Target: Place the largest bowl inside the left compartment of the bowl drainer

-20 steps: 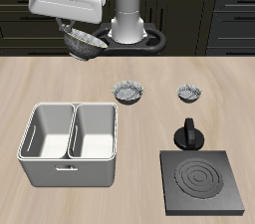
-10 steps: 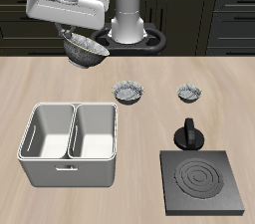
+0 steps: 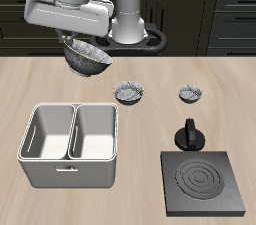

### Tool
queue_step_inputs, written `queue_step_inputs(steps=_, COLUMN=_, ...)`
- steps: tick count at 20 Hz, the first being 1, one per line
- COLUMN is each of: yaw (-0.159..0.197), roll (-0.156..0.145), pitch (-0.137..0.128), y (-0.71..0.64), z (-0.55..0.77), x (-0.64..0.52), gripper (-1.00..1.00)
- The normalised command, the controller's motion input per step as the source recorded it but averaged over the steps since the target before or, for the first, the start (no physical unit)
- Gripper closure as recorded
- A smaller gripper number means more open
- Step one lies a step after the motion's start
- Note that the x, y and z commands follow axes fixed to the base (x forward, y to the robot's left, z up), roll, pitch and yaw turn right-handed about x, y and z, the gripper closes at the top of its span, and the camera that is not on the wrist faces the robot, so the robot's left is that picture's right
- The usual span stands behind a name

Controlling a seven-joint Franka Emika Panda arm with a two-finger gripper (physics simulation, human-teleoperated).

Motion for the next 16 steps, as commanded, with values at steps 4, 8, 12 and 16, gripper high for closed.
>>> queue_step_inputs(steps=4, yaw=-0.017, roll=-0.039, pitch=0.020, y=-0.06, z=0.07, x=0.43, gripper=1.00)
queue_step_inputs(steps=8, yaw=-0.042, roll=-0.032, pitch=0.044, y=-0.10, z=0.03, x=0.53, gripper=1.00)
queue_step_inputs(steps=12, yaw=-0.015, roll=-0.023, pitch=0.010, y=-0.05, z=0.03, x=0.26, gripper=1.00)
queue_step_inputs(steps=16, yaw=0.005, roll=-0.017, pitch=0.013, y=0.14, z=-0.02, x=0.41, gripper=1.00)
